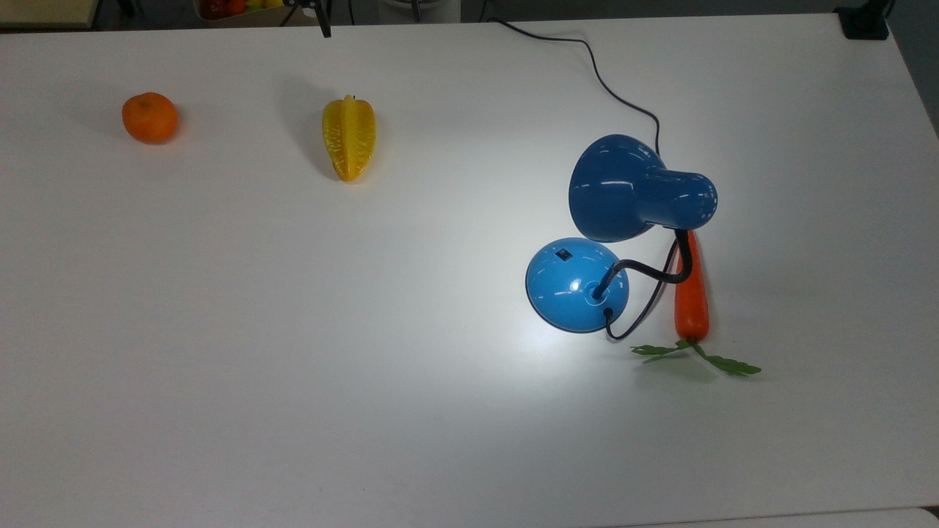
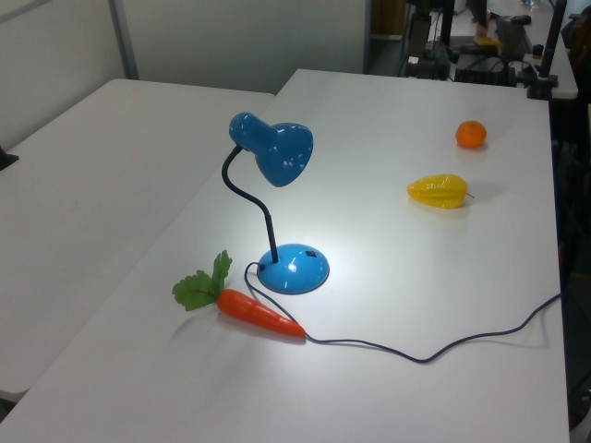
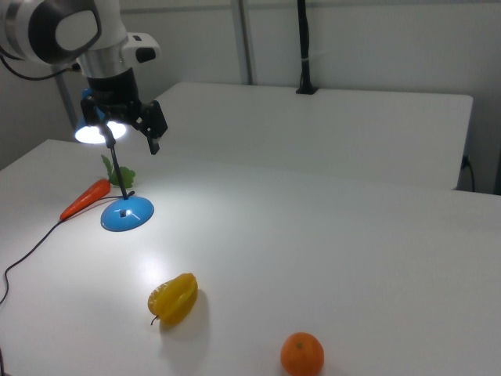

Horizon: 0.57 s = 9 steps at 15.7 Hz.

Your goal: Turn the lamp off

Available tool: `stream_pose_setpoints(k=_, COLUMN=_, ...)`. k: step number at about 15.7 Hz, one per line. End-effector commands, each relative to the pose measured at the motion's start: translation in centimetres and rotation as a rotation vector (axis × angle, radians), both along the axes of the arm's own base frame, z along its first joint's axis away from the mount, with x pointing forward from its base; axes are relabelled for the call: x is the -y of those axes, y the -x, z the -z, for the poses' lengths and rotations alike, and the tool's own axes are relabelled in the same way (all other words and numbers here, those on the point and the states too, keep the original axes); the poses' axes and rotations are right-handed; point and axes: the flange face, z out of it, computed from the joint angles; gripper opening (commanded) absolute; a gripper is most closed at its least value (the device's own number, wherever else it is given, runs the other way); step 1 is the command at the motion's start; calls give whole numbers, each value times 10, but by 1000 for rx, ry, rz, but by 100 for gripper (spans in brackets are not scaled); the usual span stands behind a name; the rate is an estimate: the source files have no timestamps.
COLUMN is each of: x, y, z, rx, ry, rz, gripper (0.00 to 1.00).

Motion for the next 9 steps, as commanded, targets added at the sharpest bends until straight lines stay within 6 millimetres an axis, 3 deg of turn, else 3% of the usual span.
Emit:
stream_pose_setpoints(k=1, x=3, y=1, z=-1, rx=19, ry=5, rz=-15, gripper=100)
stream_pose_setpoints(k=3, x=3, y=0, z=-1, rx=20, ry=4, rz=-15, gripper=87)
stream_pose_setpoints(k=7, x=3, y=-3, z=-1, rx=40, ry=-5, rz=-10, gripper=41)
stream_pose_setpoints(k=9, x=3, y=-4, z=0, rx=38, ry=-6, rz=-10, gripper=24)
